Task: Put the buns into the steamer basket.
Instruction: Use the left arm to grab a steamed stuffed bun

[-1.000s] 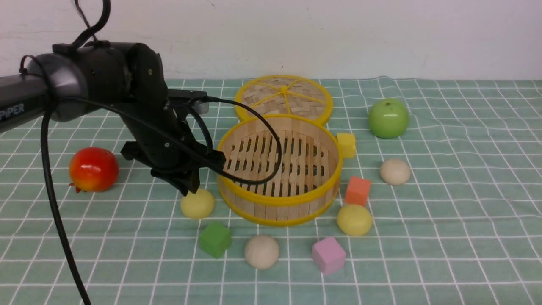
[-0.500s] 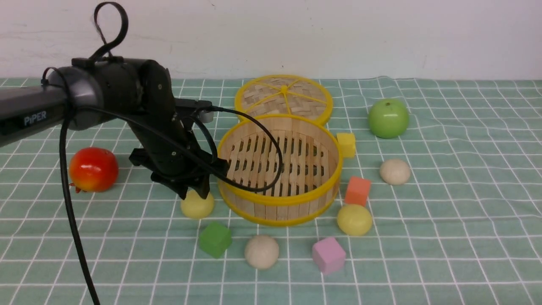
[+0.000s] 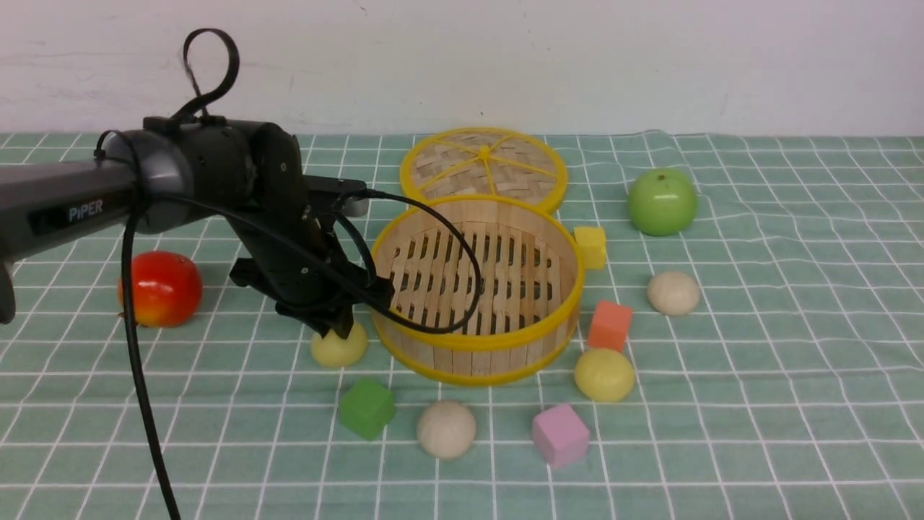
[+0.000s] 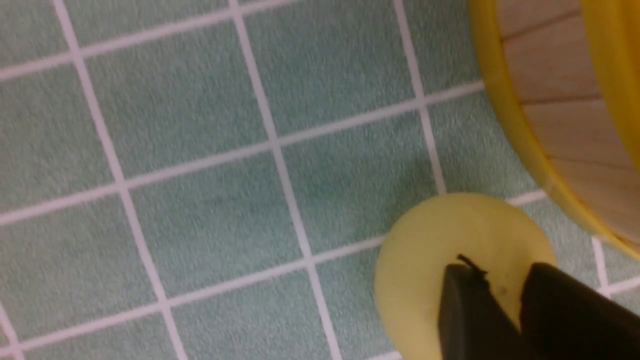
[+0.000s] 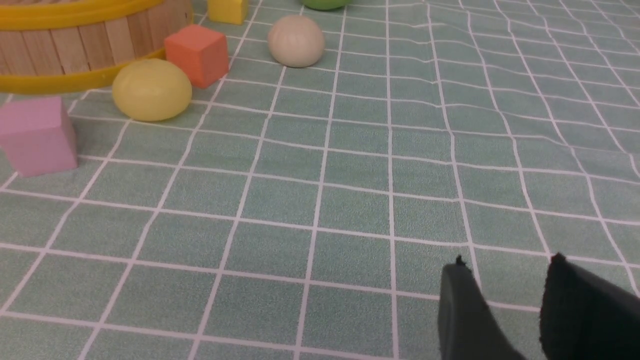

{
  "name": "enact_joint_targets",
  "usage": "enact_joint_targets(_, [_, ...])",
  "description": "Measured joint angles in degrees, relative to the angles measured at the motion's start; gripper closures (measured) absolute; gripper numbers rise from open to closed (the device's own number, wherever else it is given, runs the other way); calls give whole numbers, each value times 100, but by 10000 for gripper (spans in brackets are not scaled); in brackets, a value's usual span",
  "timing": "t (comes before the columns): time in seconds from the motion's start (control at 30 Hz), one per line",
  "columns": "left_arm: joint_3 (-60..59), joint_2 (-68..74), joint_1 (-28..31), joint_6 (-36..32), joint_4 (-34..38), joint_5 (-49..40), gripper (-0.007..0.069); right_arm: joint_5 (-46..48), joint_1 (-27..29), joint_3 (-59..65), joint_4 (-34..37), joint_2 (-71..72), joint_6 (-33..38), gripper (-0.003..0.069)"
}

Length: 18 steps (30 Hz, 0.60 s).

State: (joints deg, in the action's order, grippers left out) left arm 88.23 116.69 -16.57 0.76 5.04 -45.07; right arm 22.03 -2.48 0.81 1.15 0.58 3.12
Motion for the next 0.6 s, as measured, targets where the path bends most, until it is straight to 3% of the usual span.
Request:
enact_joint_targets(0.33, [0,-1,0,0,-157,-151,634,0,0,0,0,0,0,419])
enact_joint_targets(0.6, [0,-306,-14,-5,-365,-387,638,0,0,0,0,0,0,419])
